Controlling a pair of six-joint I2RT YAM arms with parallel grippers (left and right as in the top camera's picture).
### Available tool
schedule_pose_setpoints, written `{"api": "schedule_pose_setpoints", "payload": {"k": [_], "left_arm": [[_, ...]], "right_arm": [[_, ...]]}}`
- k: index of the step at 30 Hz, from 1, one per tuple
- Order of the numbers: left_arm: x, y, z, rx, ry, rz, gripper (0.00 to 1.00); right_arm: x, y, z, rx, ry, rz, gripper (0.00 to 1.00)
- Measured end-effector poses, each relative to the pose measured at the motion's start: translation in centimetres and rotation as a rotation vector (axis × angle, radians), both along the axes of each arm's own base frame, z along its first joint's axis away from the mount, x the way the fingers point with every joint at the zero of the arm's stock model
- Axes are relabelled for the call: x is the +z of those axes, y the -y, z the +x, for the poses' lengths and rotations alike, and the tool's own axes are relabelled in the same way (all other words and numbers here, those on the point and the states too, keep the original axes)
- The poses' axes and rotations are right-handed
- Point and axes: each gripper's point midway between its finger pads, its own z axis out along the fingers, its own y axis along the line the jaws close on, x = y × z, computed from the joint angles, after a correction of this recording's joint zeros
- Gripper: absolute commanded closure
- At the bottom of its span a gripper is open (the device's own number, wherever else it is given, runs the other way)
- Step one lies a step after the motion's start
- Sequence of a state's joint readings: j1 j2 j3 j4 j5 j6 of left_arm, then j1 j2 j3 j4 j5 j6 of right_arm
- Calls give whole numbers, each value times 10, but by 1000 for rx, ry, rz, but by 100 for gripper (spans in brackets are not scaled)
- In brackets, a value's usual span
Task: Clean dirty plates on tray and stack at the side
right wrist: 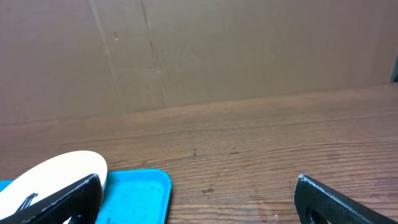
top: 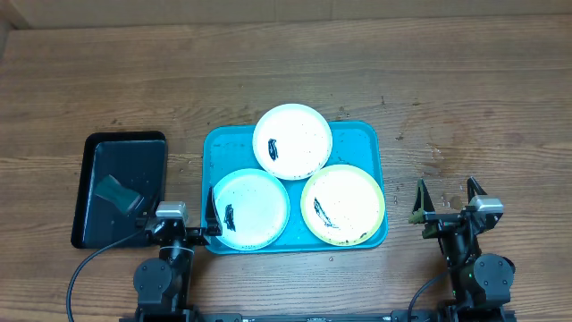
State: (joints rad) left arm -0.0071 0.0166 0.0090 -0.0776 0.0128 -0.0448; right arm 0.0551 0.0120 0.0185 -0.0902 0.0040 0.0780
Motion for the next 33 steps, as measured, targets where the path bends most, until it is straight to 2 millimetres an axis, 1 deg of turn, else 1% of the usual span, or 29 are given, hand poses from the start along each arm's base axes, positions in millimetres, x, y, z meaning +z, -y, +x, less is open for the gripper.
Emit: {"api": "schedule_pose_setpoints", "payload": {"k": [16, 19, 21, 23, 25, 26, 28, 30, 31, 32, 33], "left_arm": [[0, 0, 0, 0, 0, 0, 0], [5, 0, 0, -2, 21, -2, 0], [19, 10, 0, -57, 77, -61, 0], [35, 25, -2, -146, 131, -131, 0], [61, 38, -7, -229, 227, -179, 0], [74, 41, -11, -254, 278, -187, 0], [105, 44, -21, -292, 408, -187, 0], [143, 45, -40, -313, 582, -153, 0], [158, 46, -50, -319, 658, -128, 0], [168, 46, -57, -318, 712, -101, 0], [174, 45, -60, -310, 736, -74, 0]], "right_arm": [[0, 0, 0, 0, 0, 0, 0], [0, 0, 0, 0, 0, 0, 0], [0, 0, 0, 0, 0, 0, 0], [0, 0, 0, 0, 0, 0, 0], [0, 0, 0, 0, -1, 0, 0], [0, 0, 0, 0, 0, 0, 0], [0, 0, 0, 0, -1, 0, 0], [0, 0, 0, 0, -1, 0, 0], [0, 0, 0, 0, 0, 0, 0], [0, 0, 0, 0, 0, 0, 0], [0, 0, 0, 0, 0, 0, 0]]}}
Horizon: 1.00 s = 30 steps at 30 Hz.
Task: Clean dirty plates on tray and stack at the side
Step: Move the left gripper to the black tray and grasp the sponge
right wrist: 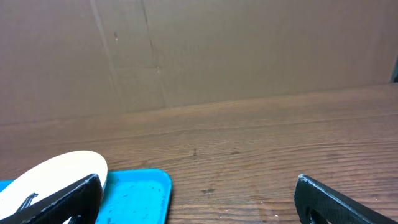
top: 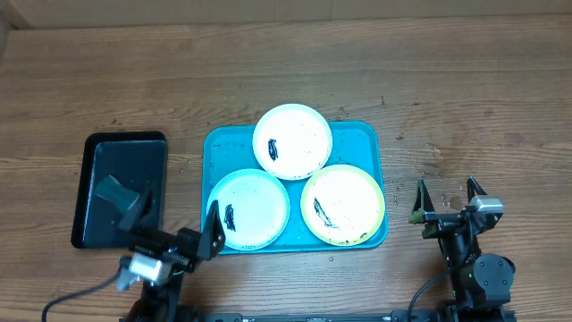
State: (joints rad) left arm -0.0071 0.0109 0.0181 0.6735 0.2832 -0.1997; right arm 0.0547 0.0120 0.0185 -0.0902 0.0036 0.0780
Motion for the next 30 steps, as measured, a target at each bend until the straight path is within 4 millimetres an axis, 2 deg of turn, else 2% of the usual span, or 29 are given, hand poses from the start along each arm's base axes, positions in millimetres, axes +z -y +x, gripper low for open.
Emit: {"api": "schedule_pose_setpoints", "payload": {"k": [2, 6, 13, 17, 20, 21, 26, 30], "left_arm": [[3, -2, 2, 49, -3, 39, 0], [9, -11, 17, 155, -150, 120, 0], [30, -28, 44, 252, -678, 245, 0], [44, -26, 66, 226, -846, 283, 0], [41, -29, 80, 229, -958, 284, 0], [39, -34, 84, 253, -994, 266, 0], [14, -87, 99, 536, -1230, 45, 0], [-7, -129, 104, 740, -1327, -152, 0]], "right_arm": [[0, 0, 0, 0, 0, 0, 0], [0, 0, 0, 1, 0, 0, 0], [0, 0, 0, 0, 0, 0, 0], [0, 0, 0, 0, 0, 0, 0], [0, 0, 0, 0, 0, 0, 0], [0, 0, 0, 0, 0, 0, 0], [0, 0, 0, 0, 0, 0, 0], [0, 0, 0, 0, 0, 0, 0]]}}
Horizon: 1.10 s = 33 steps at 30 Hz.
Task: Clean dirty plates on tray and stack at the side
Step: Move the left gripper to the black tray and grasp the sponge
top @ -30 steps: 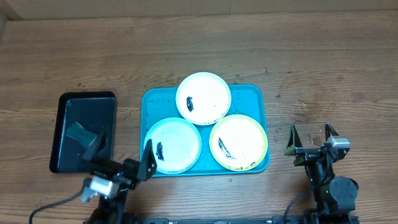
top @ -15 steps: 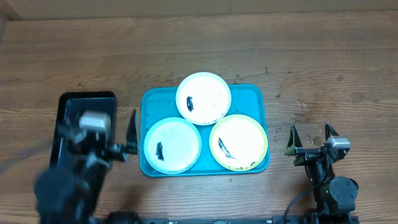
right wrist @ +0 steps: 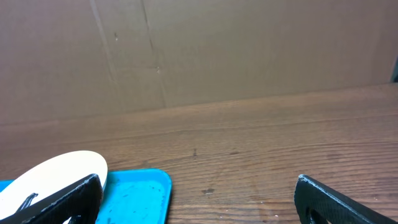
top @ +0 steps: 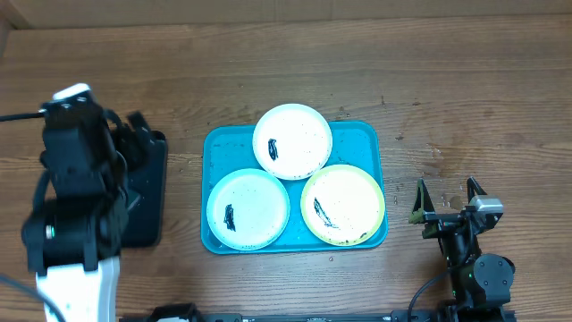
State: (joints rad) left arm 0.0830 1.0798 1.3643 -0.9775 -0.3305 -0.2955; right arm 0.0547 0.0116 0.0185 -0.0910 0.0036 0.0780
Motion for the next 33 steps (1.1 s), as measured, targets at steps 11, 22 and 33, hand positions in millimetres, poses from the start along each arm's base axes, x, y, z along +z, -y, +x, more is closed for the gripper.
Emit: {"api": "schedule_pose_setpoints", "payload": {"k": [11, 22, 33], "left_arm": [[-98, -26, 15, 259, -293, -199, 0], [-201, -75, -4, 519, -598, -421, 0], [-255, -91, 5, 441, -651, -642, 0]], "right_arm": [[0, 0, 0, 0, 0, 0, 0], [0, 0, 0, 0, 0, 0, 0], [0, 0, 0, 0, 0, 0, 0]]}}
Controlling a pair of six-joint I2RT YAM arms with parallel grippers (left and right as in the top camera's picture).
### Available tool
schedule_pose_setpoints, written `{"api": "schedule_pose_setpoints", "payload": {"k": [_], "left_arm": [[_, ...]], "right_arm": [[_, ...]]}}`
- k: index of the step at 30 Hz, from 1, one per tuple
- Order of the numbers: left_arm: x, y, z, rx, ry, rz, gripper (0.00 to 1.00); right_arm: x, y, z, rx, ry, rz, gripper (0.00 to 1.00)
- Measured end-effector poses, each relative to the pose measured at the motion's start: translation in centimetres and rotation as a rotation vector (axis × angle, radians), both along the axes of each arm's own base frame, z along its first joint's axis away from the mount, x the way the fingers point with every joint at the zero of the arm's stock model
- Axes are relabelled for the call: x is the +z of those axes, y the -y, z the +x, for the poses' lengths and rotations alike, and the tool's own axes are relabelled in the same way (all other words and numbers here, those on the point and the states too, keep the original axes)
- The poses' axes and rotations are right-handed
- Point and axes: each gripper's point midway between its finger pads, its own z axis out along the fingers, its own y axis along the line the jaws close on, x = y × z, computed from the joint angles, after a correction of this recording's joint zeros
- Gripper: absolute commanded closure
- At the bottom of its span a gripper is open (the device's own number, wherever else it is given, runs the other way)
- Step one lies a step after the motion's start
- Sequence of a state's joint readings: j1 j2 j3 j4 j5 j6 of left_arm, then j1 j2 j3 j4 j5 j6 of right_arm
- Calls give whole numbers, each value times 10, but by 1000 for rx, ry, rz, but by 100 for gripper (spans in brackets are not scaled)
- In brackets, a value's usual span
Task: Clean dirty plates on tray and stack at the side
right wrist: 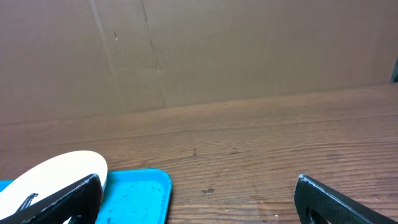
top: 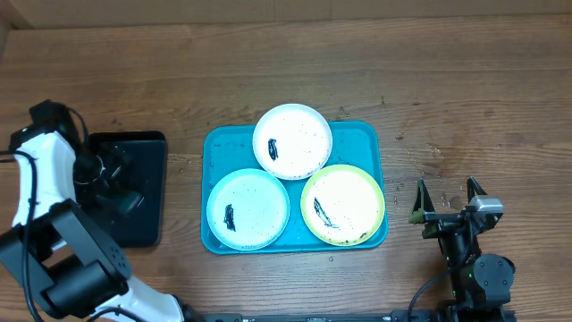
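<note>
Three dirty plates lie on the blue tray (top: 371, 139): a white plate (top: 292, 141) at the back, a blue-rimmed plate (top: 248, 209) front left and a green-rimmed plate (top: 342, 204) front right, each with a black smear. My left gripper (top: 113, 170) hangs over the black tray (top: 147, 224), just behind the grey sponge (top: 128, 200); its jaws blend into the dark tray. My right gripper (top: 444, 192) rests open at the front right, apart from the blue tray. In the right wrist view the right gripper (right wrist: 196, 199) is empty, with the white plate (right wrist: 56, 171) and blue tray (right wrist: 140, 193) at the left.
The wooden table (top: 465, 89) stretches behind and to the right of the blue tray. A brown cardboard wall (right wrist: 249, 50) closes the far side. My left arm (top: 36, 179) reaches in from the left edge of the table.
My left arm has come down from high over the black tray's left side. Its gripper is now low over the tray, close to the sponge. The right arm and the plates are unchanged.
My left gripper first rested at the front edge between the black and blue trays. Then it stood tilted there, then was raised over the black tray's left side, and now is down by the sponge. My right gripper stayed open and still; the plates did not move.
</note>
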State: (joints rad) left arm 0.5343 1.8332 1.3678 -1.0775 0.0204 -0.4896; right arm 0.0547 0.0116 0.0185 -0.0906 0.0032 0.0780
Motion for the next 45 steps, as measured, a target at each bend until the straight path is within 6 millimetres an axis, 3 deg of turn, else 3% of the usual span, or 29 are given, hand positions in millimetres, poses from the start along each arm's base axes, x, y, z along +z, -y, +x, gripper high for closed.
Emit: {"api": "schedule_pose_setpoints", "payload": {"k": [4, 9, 15, 21, 24, 25, 32, 33, 35, 36, 45], "left_arm": [[-16, 1, -2, -15, -18, -62, 1], [-32, 1, 1, -45, -29, -82, 15], [-50, -8, 1, -55, -65, -53, 13], [-68, -3, -3, -54, -110, -95, 15], [-68, -3, -3, -55, -111, -100, 69], [-68, -3, -2, -55, -111, -101, 96], [-68, -2, -1, -56, -107, -102, 96], [-68, -2, -1, -56, -107, -103, 84], [-68, -3, -1, -55, -107, -102, 18], [-68, -2, -2, -56, -110, -103, 0], [-68, 5, -9, -52, -138, -139, 0]], "right_arm": [[0, 0, 0, 0, 0, 0, 0], [0, 0, 0, 0, 0, 0, 0], [0, 0, 0, 0, 0, 0, 0], [0, 0, 0, 0, 0, 0, 0], [0, 0, 0, 0, 0, 0, 0], [0, 0, 0, 0, 0, 0, 0], [0, 0, 0, 0, 0, 0, 0], [0, 0, 0, 0, 0, 0, 0], [0, 0, 0, 0, 0, 0, 0], [0, 0, 0, 0, 0, 0, 0], [0, 0, 0, 0, 0, 0, 0]]}}
